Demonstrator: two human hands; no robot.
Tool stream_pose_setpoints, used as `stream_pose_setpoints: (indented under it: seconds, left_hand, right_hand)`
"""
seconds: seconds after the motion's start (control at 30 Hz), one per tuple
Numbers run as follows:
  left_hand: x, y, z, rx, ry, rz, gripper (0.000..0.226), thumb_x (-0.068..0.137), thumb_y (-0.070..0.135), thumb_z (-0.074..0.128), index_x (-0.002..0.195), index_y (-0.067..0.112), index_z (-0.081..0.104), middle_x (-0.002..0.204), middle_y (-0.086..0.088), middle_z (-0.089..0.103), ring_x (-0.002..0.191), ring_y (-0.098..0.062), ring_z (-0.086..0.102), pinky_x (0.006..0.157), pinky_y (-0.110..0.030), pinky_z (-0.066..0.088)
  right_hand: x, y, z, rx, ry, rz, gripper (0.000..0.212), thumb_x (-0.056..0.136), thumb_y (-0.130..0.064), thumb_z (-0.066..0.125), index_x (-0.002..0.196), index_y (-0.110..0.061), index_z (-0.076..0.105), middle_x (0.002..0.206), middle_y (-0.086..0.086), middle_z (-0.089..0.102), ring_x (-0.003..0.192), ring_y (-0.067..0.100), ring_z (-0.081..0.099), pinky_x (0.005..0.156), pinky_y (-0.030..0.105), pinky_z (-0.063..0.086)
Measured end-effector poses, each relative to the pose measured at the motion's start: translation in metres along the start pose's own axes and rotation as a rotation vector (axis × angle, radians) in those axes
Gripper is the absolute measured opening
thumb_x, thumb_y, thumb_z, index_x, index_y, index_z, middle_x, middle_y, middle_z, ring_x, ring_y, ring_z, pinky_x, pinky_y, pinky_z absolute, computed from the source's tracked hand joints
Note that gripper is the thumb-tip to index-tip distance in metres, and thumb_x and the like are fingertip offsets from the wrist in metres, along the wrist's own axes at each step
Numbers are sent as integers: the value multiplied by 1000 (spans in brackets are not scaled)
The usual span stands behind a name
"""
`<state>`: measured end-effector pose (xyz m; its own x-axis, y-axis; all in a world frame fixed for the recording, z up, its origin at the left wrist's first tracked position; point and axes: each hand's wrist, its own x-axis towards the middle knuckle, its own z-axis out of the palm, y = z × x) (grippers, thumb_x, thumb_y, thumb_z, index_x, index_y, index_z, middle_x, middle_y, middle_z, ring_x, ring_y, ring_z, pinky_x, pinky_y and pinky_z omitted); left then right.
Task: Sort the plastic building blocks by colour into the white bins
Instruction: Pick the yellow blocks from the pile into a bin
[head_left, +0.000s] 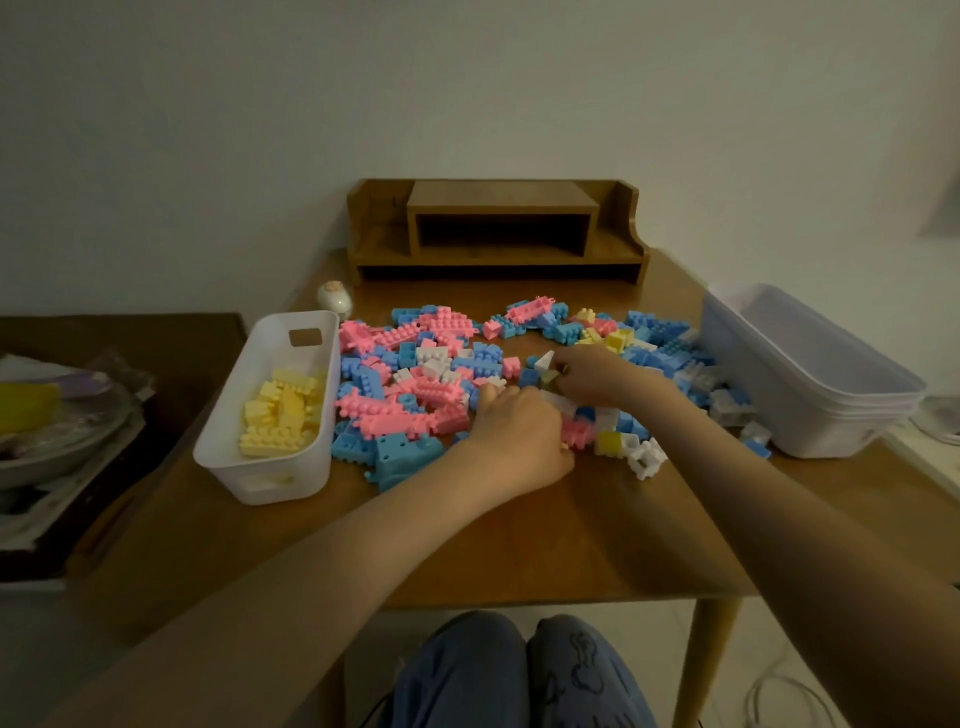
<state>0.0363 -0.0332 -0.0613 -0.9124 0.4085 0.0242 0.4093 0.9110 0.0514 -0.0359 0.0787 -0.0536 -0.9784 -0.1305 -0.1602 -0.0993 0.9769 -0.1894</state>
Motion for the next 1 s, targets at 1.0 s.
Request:
stream_pose_setpoints:
  seconds: [1.0]
  left_hand:
    - [-91,-185,-47,145,-109,-467,42,95,42,39,132,22,43,129,-3,48,119,-24,42,91,-40,30]
  right_hand:
    - [3,-204,26,281,244,-553,27,92,-11,43,117,-18,53,130,6,46,121,24,41,104,42,31]
